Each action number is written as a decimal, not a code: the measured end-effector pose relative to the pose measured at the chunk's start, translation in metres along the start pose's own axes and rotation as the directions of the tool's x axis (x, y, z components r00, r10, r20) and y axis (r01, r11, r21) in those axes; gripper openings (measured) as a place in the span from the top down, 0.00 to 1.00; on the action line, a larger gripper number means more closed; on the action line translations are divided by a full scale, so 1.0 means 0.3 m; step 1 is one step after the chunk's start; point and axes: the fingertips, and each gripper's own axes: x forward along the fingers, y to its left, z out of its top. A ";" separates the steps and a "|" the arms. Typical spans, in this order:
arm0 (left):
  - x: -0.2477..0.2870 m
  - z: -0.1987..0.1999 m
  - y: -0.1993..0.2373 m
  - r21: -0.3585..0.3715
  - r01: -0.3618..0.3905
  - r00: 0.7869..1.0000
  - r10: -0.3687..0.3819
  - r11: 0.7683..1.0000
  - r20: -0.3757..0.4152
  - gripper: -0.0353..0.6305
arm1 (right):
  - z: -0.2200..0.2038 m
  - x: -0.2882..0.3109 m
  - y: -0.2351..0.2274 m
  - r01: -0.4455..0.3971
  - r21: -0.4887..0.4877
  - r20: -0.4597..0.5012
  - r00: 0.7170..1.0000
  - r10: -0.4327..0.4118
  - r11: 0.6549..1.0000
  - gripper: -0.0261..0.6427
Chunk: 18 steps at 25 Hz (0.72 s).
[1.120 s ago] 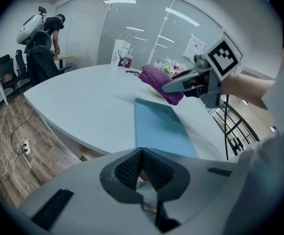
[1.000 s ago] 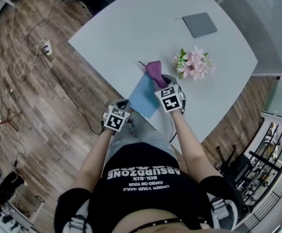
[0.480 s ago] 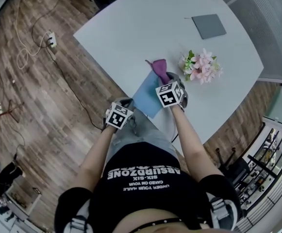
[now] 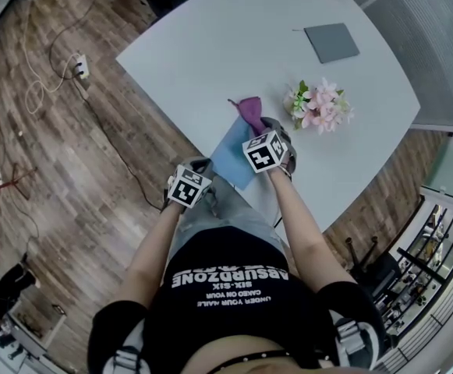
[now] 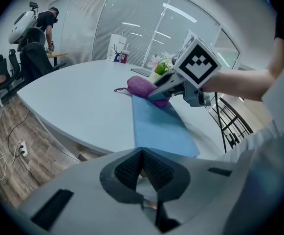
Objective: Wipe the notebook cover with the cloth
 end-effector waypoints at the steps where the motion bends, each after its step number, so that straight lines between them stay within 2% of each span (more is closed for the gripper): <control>1: 0.000 0.000 -0.001 0.000 0.000 1.000 0.000 1.000 0.000 0.92 | 0.001 -0.001 0.007 -0.005 -0.001 0.002 1.000 0.005 1.000 0.76; 7: -0.001 -0.001 0.000 0.000 0.004 1.000 -0.004 1.000 0.003 0.92 | 0.008 -0.009 0.043 -0.041 0.015 0.010 0.999 0.041 0.999 0.76; 18: 0.004 -0.002 -0.004 0.021 -0.005 1.000 0.005 1.000 0.002 0.92 | 0.019 -0.021 0.168 -0.113 -0.031 0.029 0.993 0.114 0.993 0.76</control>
